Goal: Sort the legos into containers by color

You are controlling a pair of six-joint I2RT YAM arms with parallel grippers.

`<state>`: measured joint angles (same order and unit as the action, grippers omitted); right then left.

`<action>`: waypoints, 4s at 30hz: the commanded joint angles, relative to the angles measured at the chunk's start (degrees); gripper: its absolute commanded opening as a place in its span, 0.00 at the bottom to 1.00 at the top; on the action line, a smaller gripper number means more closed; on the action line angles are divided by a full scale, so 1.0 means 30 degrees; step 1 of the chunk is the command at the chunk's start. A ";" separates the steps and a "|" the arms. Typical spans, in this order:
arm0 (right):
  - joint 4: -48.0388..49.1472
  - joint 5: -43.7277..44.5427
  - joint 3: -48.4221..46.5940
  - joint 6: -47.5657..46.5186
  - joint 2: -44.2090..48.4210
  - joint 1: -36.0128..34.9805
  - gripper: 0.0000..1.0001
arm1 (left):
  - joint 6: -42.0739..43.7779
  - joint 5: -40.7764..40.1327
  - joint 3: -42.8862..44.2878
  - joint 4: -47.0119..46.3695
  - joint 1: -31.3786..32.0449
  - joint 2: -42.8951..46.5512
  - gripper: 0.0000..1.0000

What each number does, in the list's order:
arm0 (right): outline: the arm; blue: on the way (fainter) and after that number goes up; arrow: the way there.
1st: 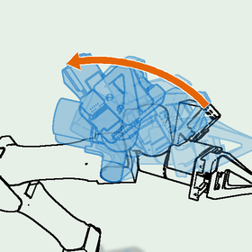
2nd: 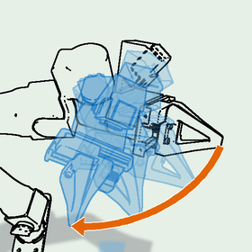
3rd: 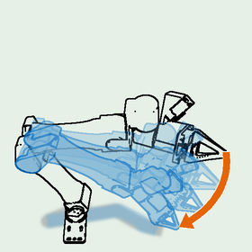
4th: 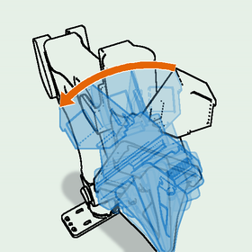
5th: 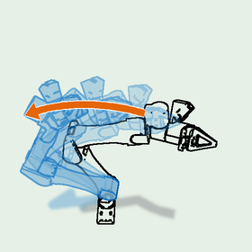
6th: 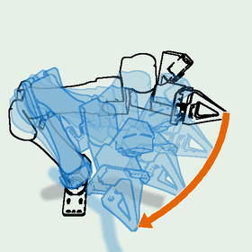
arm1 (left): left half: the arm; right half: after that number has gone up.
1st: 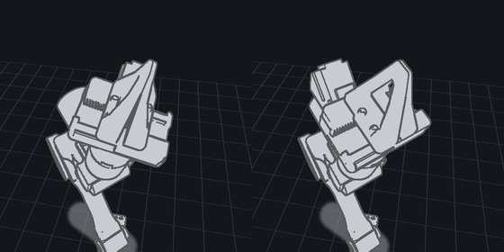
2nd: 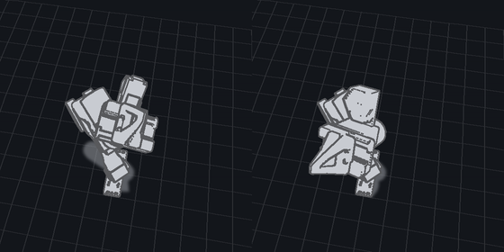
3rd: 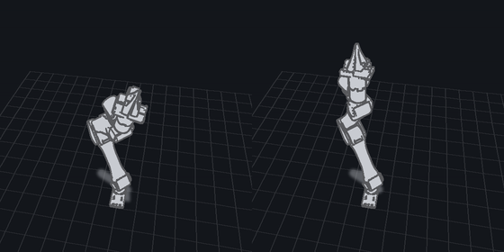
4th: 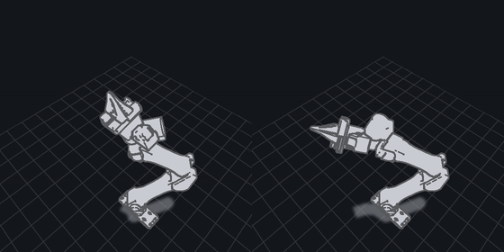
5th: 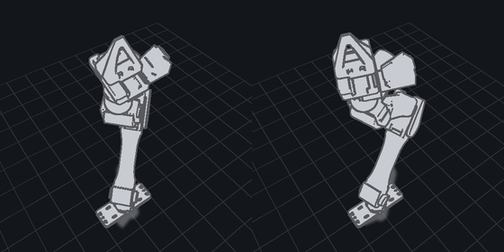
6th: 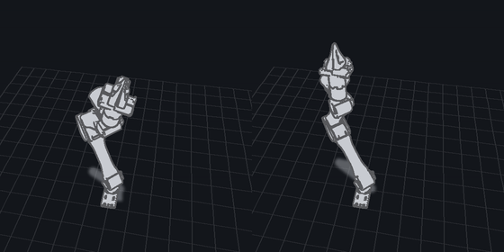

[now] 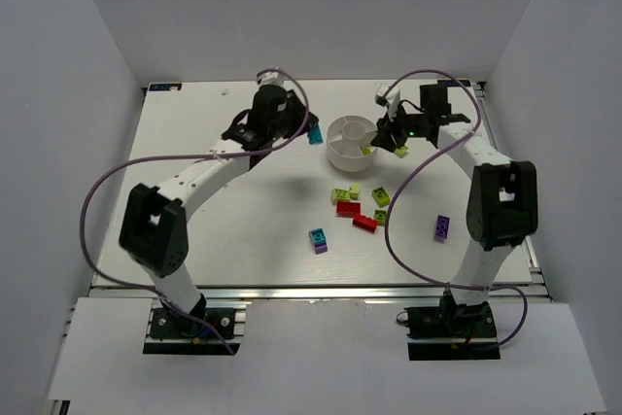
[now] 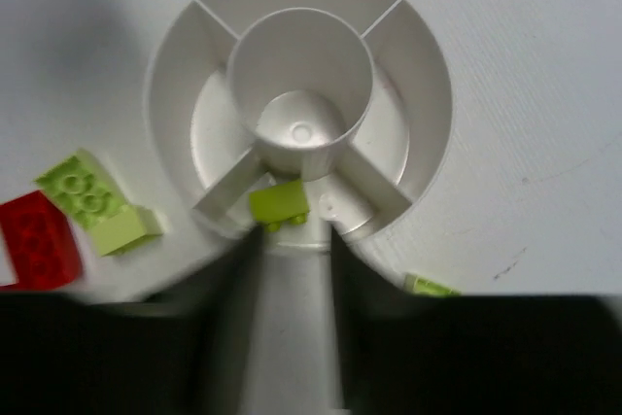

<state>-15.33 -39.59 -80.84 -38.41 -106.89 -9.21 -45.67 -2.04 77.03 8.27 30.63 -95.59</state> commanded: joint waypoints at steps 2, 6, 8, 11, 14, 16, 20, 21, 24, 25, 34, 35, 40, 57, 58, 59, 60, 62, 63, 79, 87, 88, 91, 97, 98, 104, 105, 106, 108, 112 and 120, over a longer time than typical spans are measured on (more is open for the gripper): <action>0.2356 -0.2262 0.2770 0.0881 0.4774 0.1018 0.03 | 0.4672 0.0652 0.3585 -0.1290 0.0834 -0.2732 0.00; 0.2415 -0.3500 0.4384 0.0675 0.6243 0.1137 0.00 | 0.6752 0.1471 0.5285 -0.2170 0.0893 -0.4490 0.00; 0.2619 -0.3589 0.5058 0.0850 0.7119 0.1108 0.00 | 0.7925 0.1736 0.5784 -0.2463 0.0922 -0.5367 0.00; 0.2796 -0.3560 0.6026 0.1085 0.8028 0.1166 0.00 | 0.9098 0.1417 0.6342 -0.3371 0.0951 -0.6160 0.00; 0.2913 -0.3647 0.6642 0.1349 0.8762 0.1225 0.04 | 0.9802 0.0510 0.6665 -0.4043 0.0951 -0.6718 0.00; 0.2972 -0.3706 0.6994 0.1524 0.8998 0.1254 0.06 | 1.0183 0.0067 0.6724 -0.4426 0.0951 -0.6924 0.00; 0.3206 -0.3765 0.7229 0.1935 0.9439 0.1342 0.14 | 1.0594 -0.0168 0.7425 -0.4692 0.0951 -0.7715 0.00; 0.3236 -0.3765 0.7287 0.1993 0.9468 0.1342 0.15 | 1.0623 -0.0081 0.7630 -0.4604 0.0951 -0.7948 0.00; 0.3499 -0.3765 0.7317 0.2286 0.9585 0.1430 0.20 | 1.0595 0.0182 0.8246 -0.4749 0.0951 -0.8564 0.00; 0.3529 -0.3765 0.7317 0.2345 0.9586 0.1430 0.22 | 1.0536 0.0241 0.8335 -0.4808 0.0951 -0.8856 0.00; 0.3734 -0.3853 0.7609 0.2784 0.9966 0.1606 0.30 | 1.0507 0.0066 0.8863 -0.5013 0.0981 -0.9825 0.00; 0.3734 -0.3853 0.7639 0.2814 0.9995 0.1606 0.31 | 1.0507 0.0095 0.8892 -0.4984 0.0981 -0.9884 0.00; 0.3793 -0.3824 0.7757 0.2931 1.0113 0.1606 0.35 | 1.0360 0.0242 0.9097 -0.4867 0.0981 -1.0265 0.08; 0.3617 -0.3882 0.7728 0.3107 1.0376 0.1635 0.40 | 1.0125 0.0125 0.9039 -0.4808 0.1127 -1.0529 0.52; 0.3559 -0.3911 0.7756 0.3107 1.0406 0.1635 0.42 | 1.0126 0.0067 0.9039 -0.4779 0.1127 -1.0500 0.54; 0.3500 -0.3911 0.7757 0.3078 1.0435 0.1635 0.43 | 1.0155 0.0037 0.9068 -0.4779 0.1156 -1.0412 0.54; 0.3442 -0.3940 0.7786 0.3020 1.0464 0.1635 0.44 | 1.0155 0.0037 0.9010 -0.4808 0.1185 -1.0325 0.56; 0.3295 -0.4231 0.7844 0.2787 1.0523 0.1635 0.50 | 1.0126 -0.0051 0.9038 -0.4925 0.1214 -1.0062 0.62; 0.3091 -0.4321 0.7844 0.2582 1.0523 0.1635 0.54 | 1.0097 -0.0051 0.9010 -0.4984 0.1244 -0.9973 0.64; -0.5498 -0.4852 0.6437 -0.2788 0.7301 0.1753 0.29 | 0.9133 -0.3187 0.0579 -0.4371 0.1129 0.0508 0.28; -0.4117 0.0852 0.7403 0.1434 0.7038 0.0555 0.52 | 0.4832 -0.3038 -0.6798 -0.1118 0.0717 0.7600 0.63; -0.3712 0.1560 0.7579 0.1959 0.6979 0.0319 0.54 | 0.4446 -0.3126 -0.7449 -0.1088 0.0717 0.8157 0.68; -0.2165 0.4305 0.8192 0.4300 0.6832 -0.0501 0.69 | 0.3156 -0.3536 -0.9765 -0.1525 0.0717 1.0004 0.73; -0.0427 0.9591 0.7761 0.8084 0.5457 -0.2787 0.86 | 0.1952 -0.4181 -1.1673 -0.1588 0.0688 1.1911 0.74; -0.0281 0.9913 0.7583 0.8436 0.5223 -0.2904 0.86 | 0.2068 -0.4298 -1.1674 -0.1412 0.0688 1.2000 0.74; -0.0690 1.1644 0.5972 0.9347 0.3523 -0.3872 0.77 | 0.2304 -0.4651 -1.1731 -0.0589 0.0688 1.2527 0.75; -0.0748 1.1848 0.5882 0.9318 0.3318 -0.4046 0.74 | 0.2245 -0.4680 -1.1820 -0.0619 0.0688 1.2615 0.75; -0.0777 1.2024 0.5853 0.9347 0.3200 -0.4077 0.73 | 0.2216 -0.4709 -1.1908 -0.0619 0.0688 1.2674 0.75; -0.0749 1.2172 0.5911 0.9347 0.3024 -0.4107 0.70 | 0.2070 -0.4738 -1.2083 -0.0678 0.0688 1.2820 0.75; -0.0485 1.2436 0.6145 0.9260 0.2820 -0.4107 0.67 | 0.2039 -0.4797 -1.2202 -0.0736 0.0688 1.2909 0.75; -0.0456 1.1939 0.6145 0.9260 0.2554 -0.4194 0.57 | 0.2274 -0.4739 -1.1792 -0.0677 0.0688 1.2412 0.75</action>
<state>-17.91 -3.60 -61.06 -10.92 -99.18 -21.41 -39.05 -15.68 40.86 6.24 32.84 -58.37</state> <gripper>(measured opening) 0.567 0.747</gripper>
